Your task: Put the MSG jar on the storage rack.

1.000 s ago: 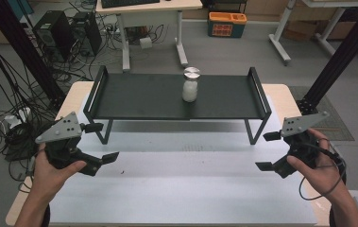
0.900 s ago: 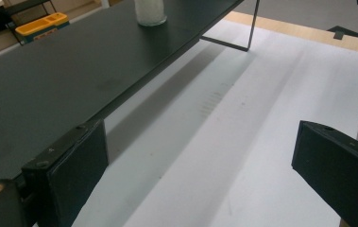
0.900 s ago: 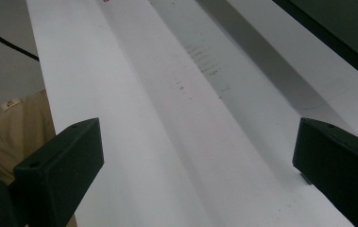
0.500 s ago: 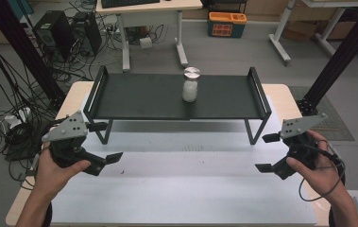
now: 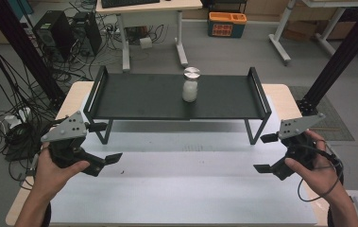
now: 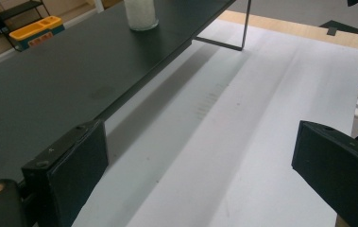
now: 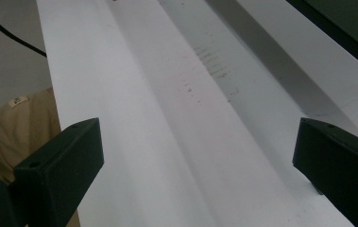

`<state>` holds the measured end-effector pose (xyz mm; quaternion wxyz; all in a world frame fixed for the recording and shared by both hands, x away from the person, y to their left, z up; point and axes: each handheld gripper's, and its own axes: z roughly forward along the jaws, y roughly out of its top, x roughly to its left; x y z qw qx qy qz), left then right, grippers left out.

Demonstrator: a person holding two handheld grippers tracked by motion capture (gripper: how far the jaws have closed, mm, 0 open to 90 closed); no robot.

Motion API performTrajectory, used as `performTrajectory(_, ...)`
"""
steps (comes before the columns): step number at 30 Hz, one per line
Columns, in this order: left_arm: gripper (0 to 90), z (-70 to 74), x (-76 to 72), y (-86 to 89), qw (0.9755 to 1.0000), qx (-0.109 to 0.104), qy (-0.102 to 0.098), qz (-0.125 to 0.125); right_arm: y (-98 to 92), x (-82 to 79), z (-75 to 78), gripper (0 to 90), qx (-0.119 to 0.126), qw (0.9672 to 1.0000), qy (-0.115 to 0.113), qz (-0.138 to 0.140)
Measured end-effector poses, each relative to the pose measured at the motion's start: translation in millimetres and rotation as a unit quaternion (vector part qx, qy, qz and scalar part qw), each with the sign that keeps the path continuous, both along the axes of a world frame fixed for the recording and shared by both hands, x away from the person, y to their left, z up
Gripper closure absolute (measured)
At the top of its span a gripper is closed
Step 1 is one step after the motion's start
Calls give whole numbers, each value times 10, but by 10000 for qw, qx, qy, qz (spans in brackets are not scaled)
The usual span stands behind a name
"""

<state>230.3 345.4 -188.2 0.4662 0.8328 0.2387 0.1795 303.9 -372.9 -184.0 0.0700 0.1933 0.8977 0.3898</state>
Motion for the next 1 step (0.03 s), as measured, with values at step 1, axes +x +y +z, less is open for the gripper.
performTrajectory(1, 49, -8, -5, 0, 10000, -28, 7, 9, 0, 0, 0, 23, 0, 10000, 0, 0)
